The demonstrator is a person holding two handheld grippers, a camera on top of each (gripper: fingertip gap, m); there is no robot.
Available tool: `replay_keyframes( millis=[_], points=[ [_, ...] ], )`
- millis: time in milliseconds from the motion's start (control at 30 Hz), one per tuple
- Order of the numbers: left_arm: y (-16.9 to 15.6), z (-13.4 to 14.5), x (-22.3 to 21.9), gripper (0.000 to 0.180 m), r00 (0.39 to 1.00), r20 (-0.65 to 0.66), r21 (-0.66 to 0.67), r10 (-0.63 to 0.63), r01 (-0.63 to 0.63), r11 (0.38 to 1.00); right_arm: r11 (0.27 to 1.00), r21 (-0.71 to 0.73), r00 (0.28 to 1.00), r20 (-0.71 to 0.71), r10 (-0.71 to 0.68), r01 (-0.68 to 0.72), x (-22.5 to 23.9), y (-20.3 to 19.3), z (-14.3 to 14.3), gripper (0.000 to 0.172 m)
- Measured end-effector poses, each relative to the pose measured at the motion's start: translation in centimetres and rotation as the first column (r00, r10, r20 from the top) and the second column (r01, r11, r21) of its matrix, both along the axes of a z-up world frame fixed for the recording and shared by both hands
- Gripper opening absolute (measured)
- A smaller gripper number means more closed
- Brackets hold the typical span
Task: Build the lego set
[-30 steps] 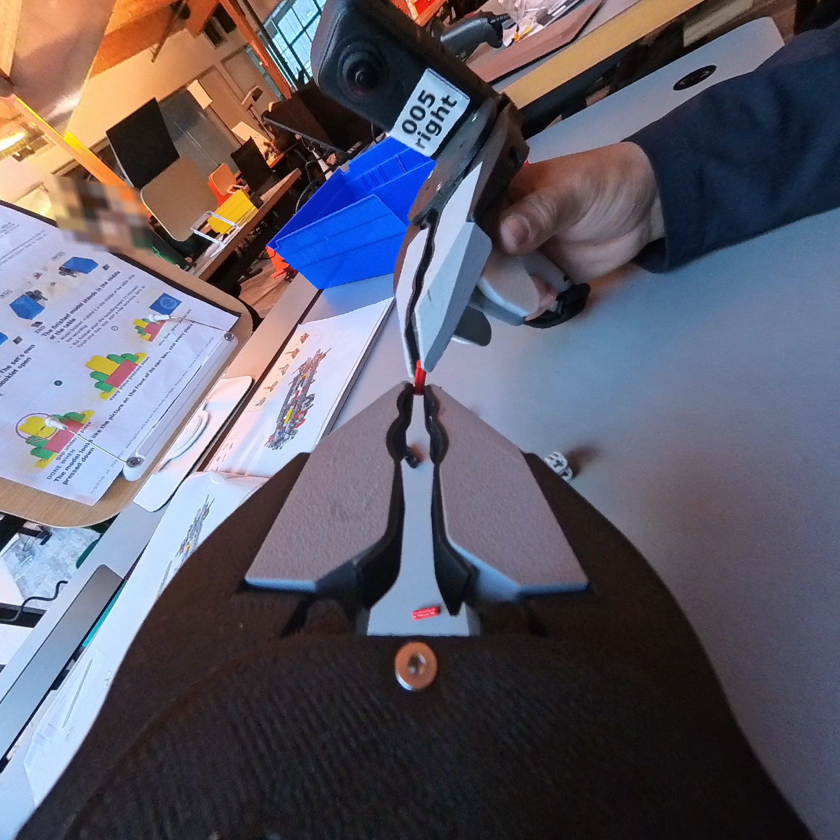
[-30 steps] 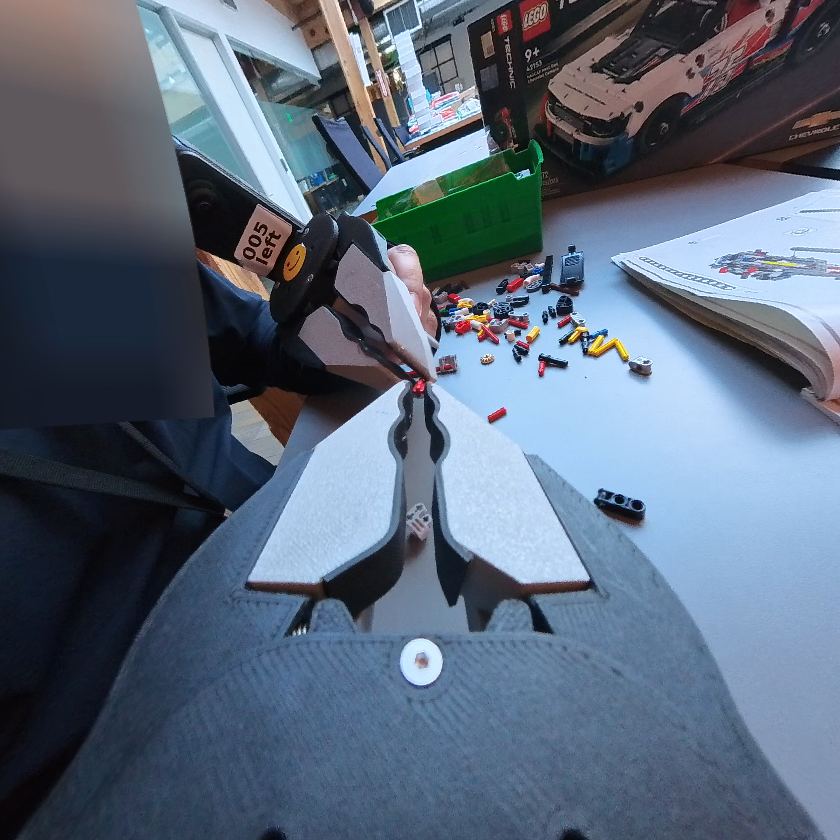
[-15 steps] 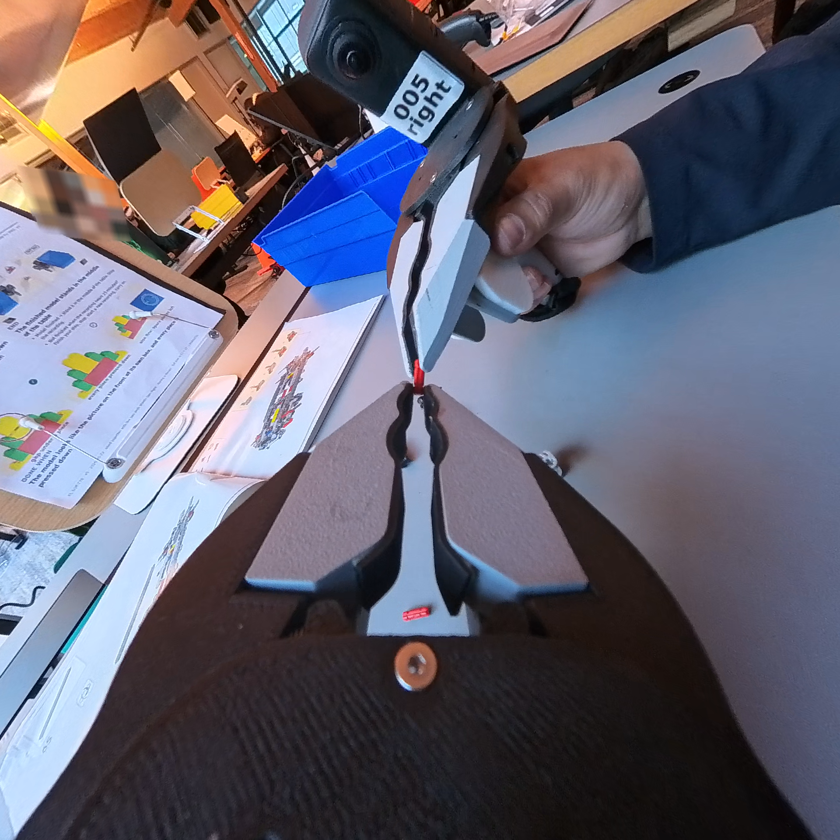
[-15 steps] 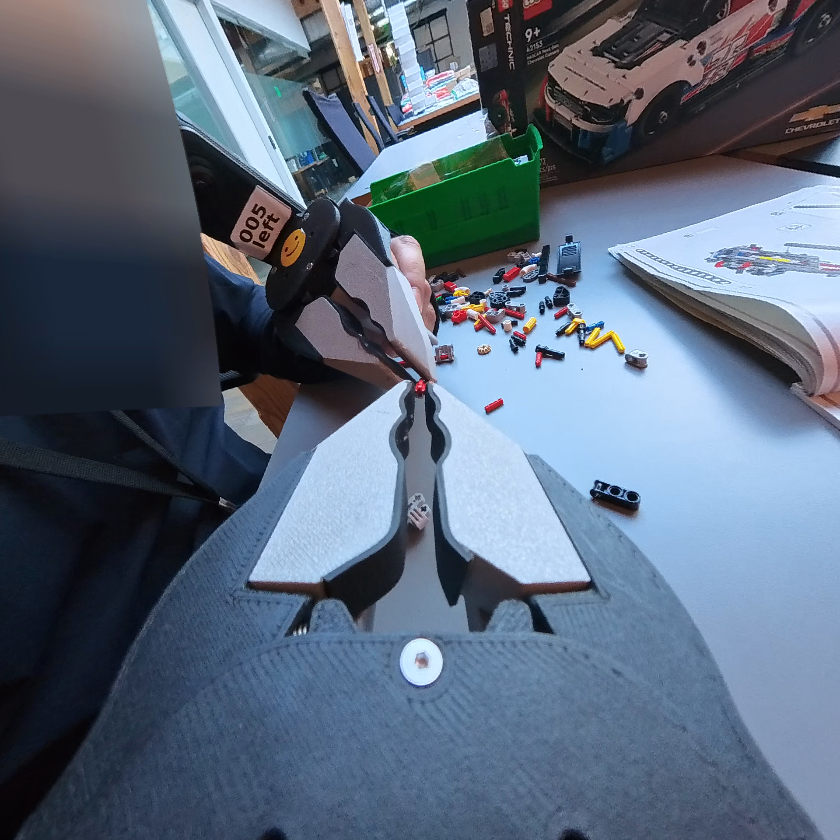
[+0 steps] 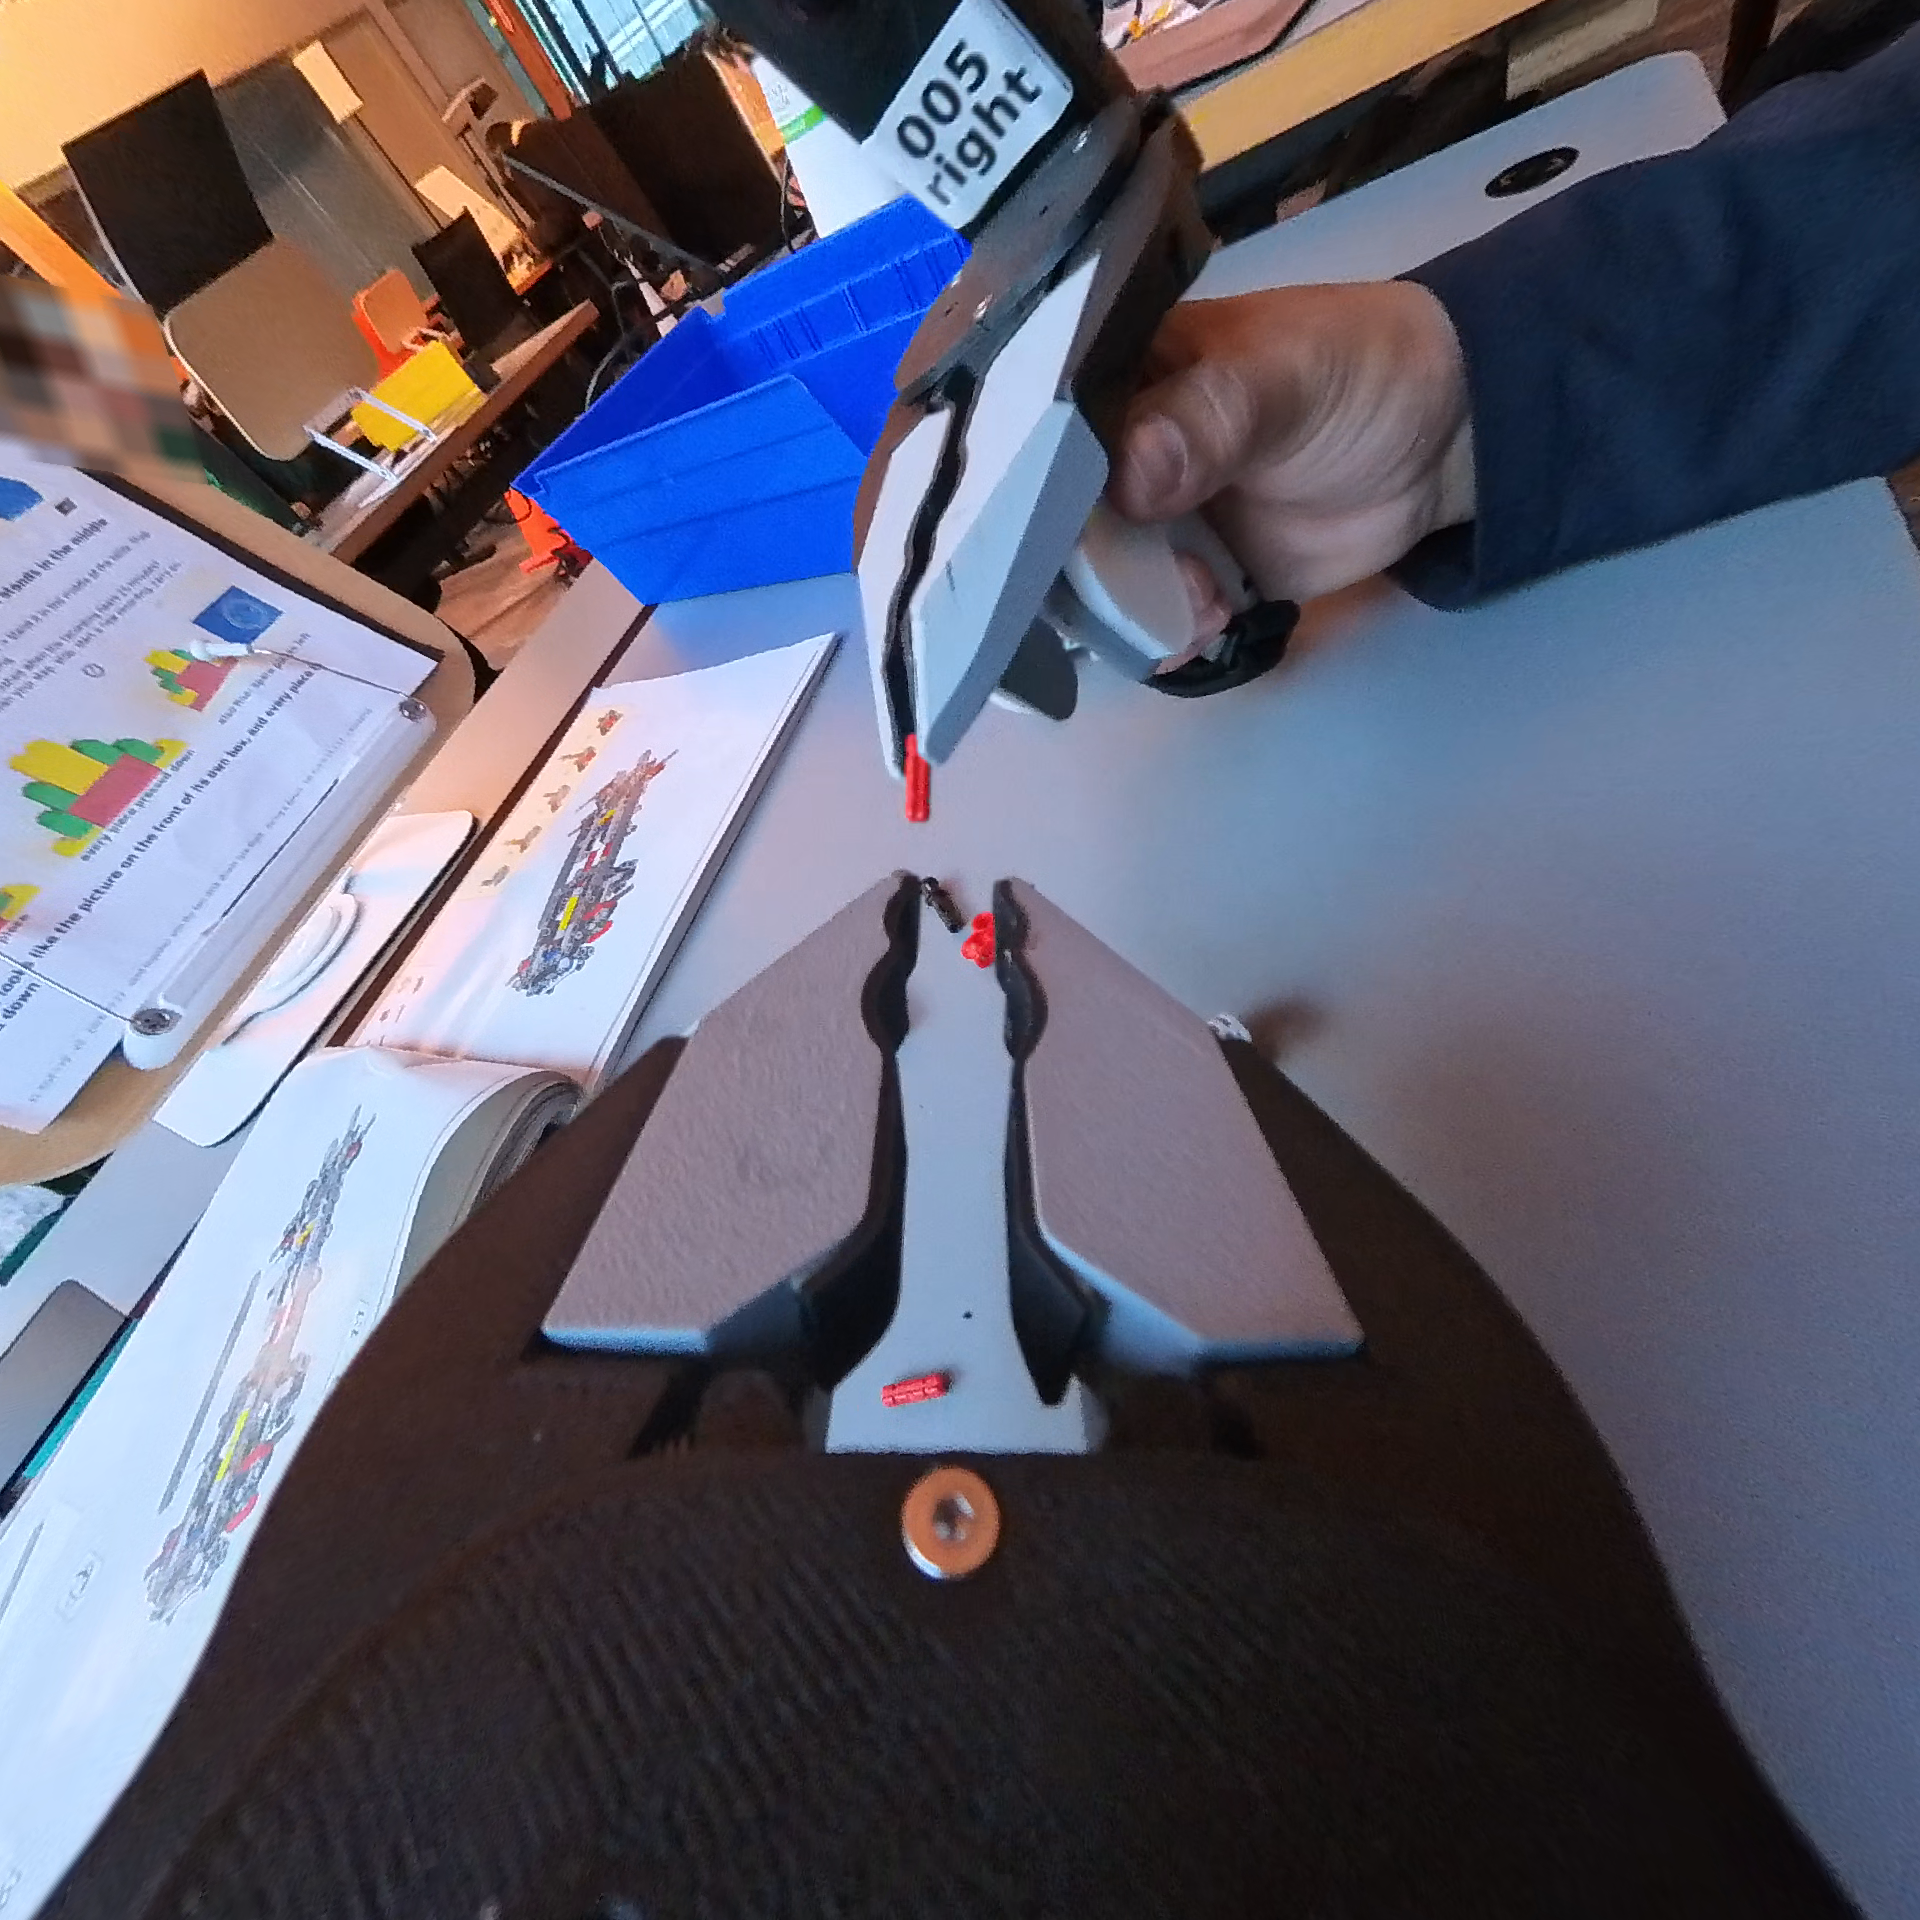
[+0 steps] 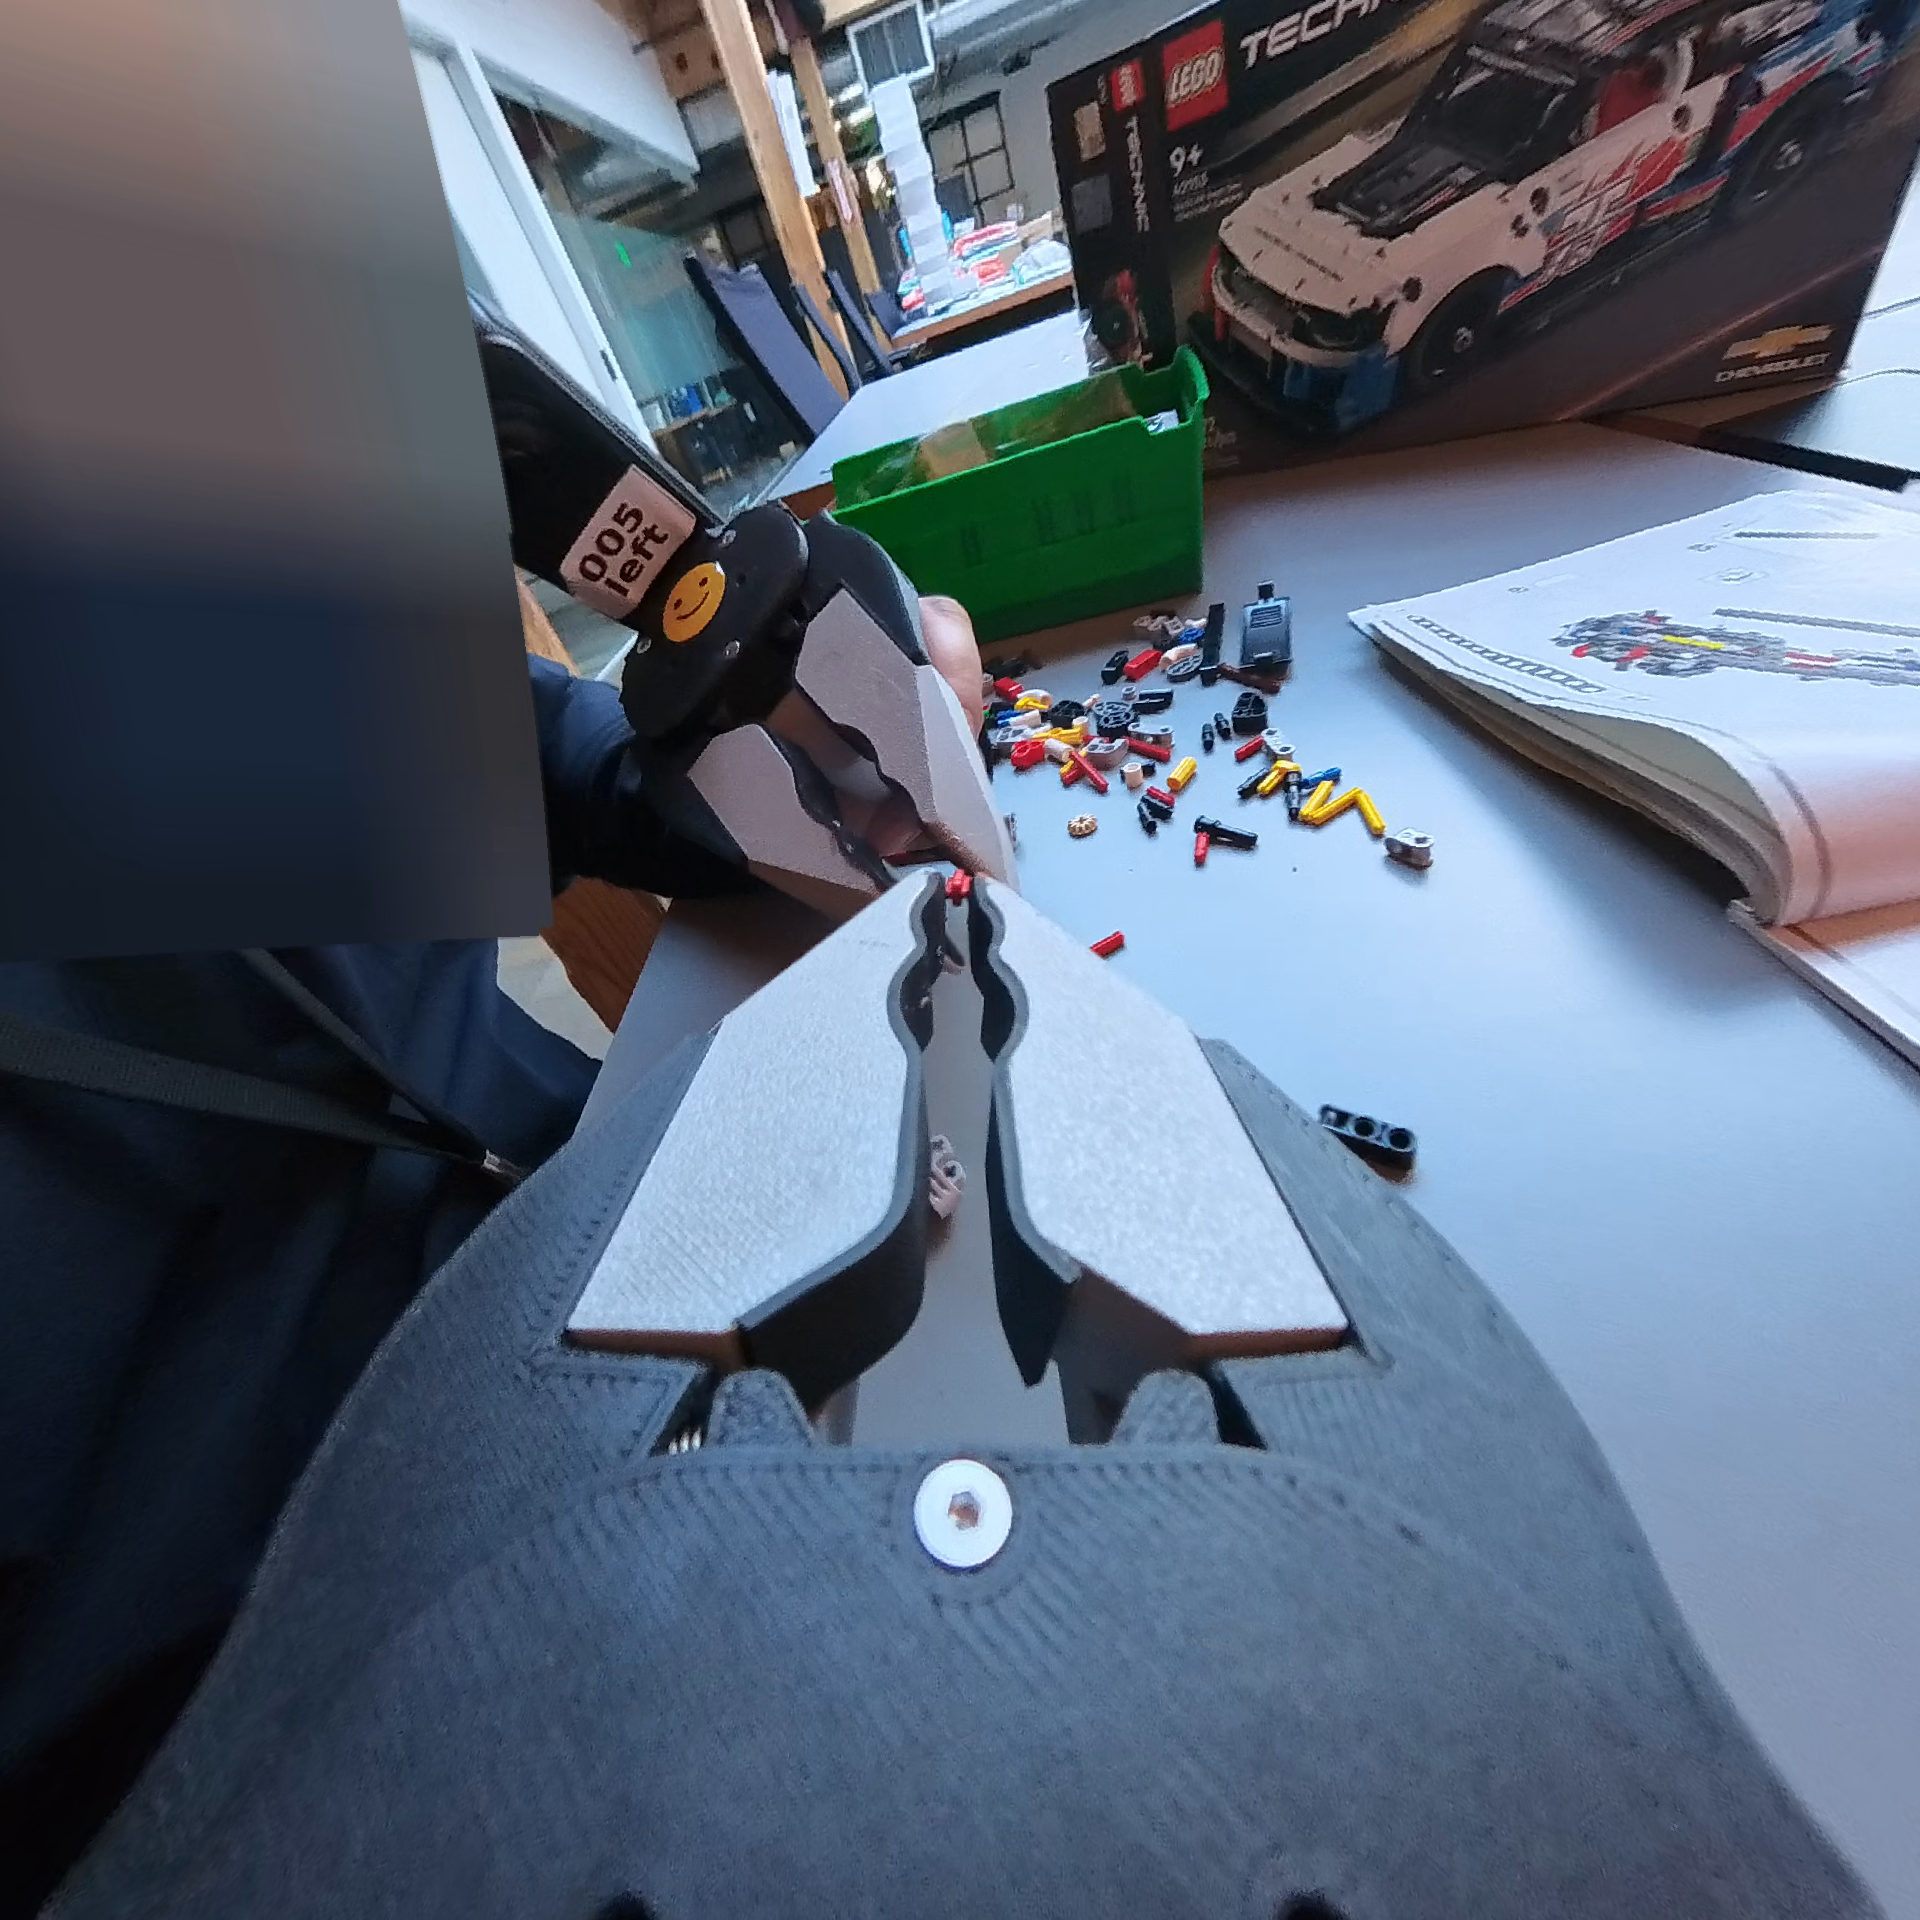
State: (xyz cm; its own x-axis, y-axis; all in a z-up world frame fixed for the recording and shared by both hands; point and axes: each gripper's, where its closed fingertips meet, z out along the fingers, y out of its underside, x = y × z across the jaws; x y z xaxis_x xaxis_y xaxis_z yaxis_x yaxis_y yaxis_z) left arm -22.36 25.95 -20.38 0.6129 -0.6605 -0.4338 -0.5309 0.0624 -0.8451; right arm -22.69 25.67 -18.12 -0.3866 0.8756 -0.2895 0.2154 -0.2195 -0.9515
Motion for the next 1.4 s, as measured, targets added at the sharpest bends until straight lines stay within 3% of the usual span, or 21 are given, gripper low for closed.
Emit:
replay_keyframes(
  millis=[200, 400, 533, 700, 900, 1033, 1400],
  points=[
    [-0.1, -0.4, -0.2, 0.015, 1.0, -0.001, -0.034, -0.018, 0.018, 0.999, 0.999, 0.03, 0.999, 0.007, -0.034, 0.033, 0.2, 0.6, -0.1, 0.0],
    [-1.4, -2.0, -0.7, 0.015, 0.992, -0.049, -0.127, -0.12, 0.113, 0.985, 0.992, 0.117, 0.995, 0.086, -0.05, 0.04, 0.3, 0.6, -1.6, 0.001],
    [-3.2, -3.6, 0.2, 0.019, 0.969, 0.009, -0.296, -0.247, 0.238, 0.925, 0.983, 0.182, 0.992, 0.119, -0.047, 0.025, 0.8, 0.2, -2.2, 0.0],
    [-3.9, -6.8, 0.6, 0.029, 0.954, -0.052, -0.444, -0.297, 0.244, 0.862, 0.981, 0.188, 0.992, 0.108, -0.061, 0.04, 1.5, 0.6, -1.9, 0.0],
    [-3.6, -7.9, 1.5, 0.027, 0.937, -0.108, -0.465, -0.331, 0.247, 0.85, 0.981, 0.191, 0.991, 0.125, -0.048, 0.023, 1.8, 0.5, -2.1, 0.001],
    [-3.6, -8.0, 1.5, 0.013, 0.935, -0.122, -0.455, -0.332, 0.245, 0.856, 0.973, 0.232, 0.984, 0.178, -0.029, -0.013, 1.8, -0.1, -3.2, 0.001],
    [-5.5, -7.4, 1.9, 0.013, 0.933, -0.081, -0.46, -0.351, 0.277, 0.843, 0.948, 0.297, 0.952, 0.307, 0.019, -0.114, 1.8, -1.6, -6.2, 0.001]
  ],
)
